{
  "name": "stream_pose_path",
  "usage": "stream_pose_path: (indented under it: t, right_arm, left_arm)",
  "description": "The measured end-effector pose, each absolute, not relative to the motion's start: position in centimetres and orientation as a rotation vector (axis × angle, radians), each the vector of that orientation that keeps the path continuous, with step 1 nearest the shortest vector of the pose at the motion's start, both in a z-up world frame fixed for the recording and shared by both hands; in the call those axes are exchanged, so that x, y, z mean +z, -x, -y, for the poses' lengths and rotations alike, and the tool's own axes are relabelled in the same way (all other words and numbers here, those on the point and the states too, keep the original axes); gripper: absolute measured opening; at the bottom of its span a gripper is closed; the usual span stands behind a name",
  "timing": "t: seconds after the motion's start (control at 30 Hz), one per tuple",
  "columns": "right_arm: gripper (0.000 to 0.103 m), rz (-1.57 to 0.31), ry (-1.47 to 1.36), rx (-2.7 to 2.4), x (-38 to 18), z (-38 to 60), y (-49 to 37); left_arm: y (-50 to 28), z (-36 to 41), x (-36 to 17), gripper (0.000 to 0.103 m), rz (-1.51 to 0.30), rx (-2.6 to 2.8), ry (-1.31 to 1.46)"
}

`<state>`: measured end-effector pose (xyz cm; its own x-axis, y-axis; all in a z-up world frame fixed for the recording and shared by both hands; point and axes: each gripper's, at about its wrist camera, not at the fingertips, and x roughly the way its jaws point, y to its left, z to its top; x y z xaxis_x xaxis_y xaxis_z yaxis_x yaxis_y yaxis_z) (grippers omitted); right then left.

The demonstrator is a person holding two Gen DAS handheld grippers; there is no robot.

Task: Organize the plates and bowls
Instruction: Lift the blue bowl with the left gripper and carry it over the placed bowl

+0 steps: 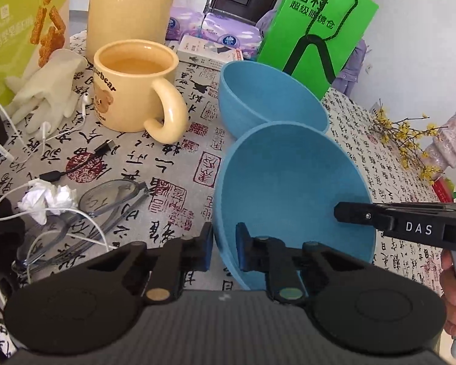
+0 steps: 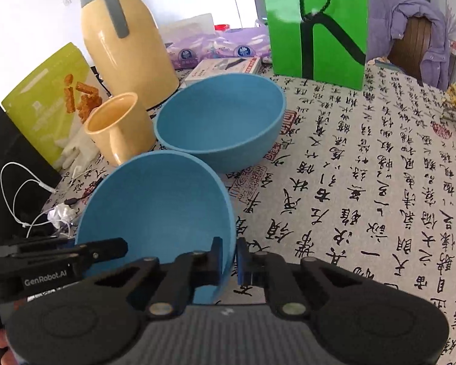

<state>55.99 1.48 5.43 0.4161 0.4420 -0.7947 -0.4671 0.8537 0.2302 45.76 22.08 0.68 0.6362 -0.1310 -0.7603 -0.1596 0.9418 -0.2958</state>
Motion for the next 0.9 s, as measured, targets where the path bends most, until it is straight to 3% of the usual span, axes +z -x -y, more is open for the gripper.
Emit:
stream_pose_path:
  t: [0.6, 0.9]
  right_arm:
    - [0.006, -0.812, 0.017, 0.553, 14.0, 3.0, -45.9]
    - [0.006, -0.766, 0.016, 0.503, 16.6, 7.1, -38.8]
  left_arm:
    - [-36.7, -17.9, 10.5, 0.012, -0.684, -0.014, 0.274]
    - [-31.0, -13.5, 11.6, 0.012, -0.657, -0.079, 0.229]
